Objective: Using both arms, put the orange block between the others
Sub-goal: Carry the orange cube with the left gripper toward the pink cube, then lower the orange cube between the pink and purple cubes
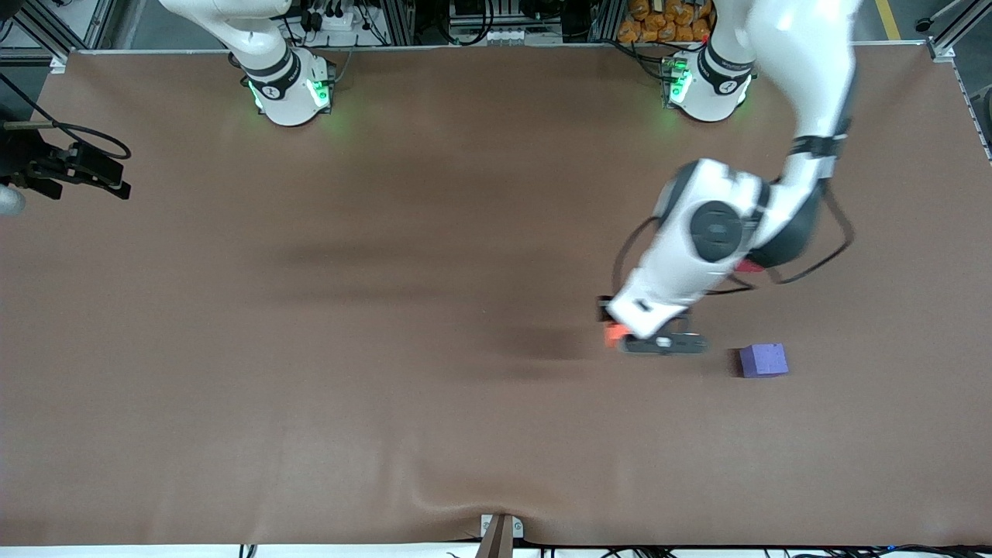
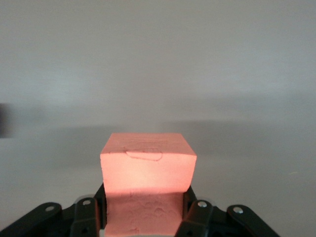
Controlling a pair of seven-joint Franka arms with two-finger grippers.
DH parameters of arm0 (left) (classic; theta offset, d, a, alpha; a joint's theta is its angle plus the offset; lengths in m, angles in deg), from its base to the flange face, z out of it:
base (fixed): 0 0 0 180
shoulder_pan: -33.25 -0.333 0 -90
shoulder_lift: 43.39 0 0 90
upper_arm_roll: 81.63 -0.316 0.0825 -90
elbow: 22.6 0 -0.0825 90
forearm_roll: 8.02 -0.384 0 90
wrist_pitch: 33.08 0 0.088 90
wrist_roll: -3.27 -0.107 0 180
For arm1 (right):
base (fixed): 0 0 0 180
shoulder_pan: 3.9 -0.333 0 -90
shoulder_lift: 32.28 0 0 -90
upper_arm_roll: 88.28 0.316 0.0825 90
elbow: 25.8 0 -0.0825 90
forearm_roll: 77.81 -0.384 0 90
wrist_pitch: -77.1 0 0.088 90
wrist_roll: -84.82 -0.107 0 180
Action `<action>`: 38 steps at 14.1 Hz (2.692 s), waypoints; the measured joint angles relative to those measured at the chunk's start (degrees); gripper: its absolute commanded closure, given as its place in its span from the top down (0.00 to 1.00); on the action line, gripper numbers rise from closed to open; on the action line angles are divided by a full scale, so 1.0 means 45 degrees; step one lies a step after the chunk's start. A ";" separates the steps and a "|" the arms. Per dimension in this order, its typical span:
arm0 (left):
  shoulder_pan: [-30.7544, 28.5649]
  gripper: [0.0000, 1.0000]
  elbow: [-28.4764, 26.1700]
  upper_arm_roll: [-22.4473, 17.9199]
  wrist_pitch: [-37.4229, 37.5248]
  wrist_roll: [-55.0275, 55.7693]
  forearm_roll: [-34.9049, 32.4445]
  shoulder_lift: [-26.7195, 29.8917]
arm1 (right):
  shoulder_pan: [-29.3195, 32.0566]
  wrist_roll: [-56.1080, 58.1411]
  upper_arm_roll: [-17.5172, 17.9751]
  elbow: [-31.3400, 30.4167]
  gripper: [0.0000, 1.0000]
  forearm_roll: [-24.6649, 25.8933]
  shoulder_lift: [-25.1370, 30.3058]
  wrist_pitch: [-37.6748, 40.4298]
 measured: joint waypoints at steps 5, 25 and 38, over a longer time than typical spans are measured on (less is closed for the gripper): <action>-0.2609 0.19 -0.2545 0.0004 -0.0266 -0.2847 -0.0005 0.1248 | 0.0023 -0.0018 0.0030 0.0096 1.00 0.0017 -0.0022 -0.0100; -0.5643 0.18 -0.6944 0.0068 -0.5485 -0.5734 -0.0007 0.0819 | 0.0116 -0.0018 0.0165 0.0250 1.00 0.0012 -0.0098 -0.0030; -0.5710 0.22 -0.6946 0.0158 -0.5603 -0.5812 -0.0007 0.0639 | 0.0045 -0.0017 0.0295 0.0250 1.00 0.0007 -0.0268 -0.0021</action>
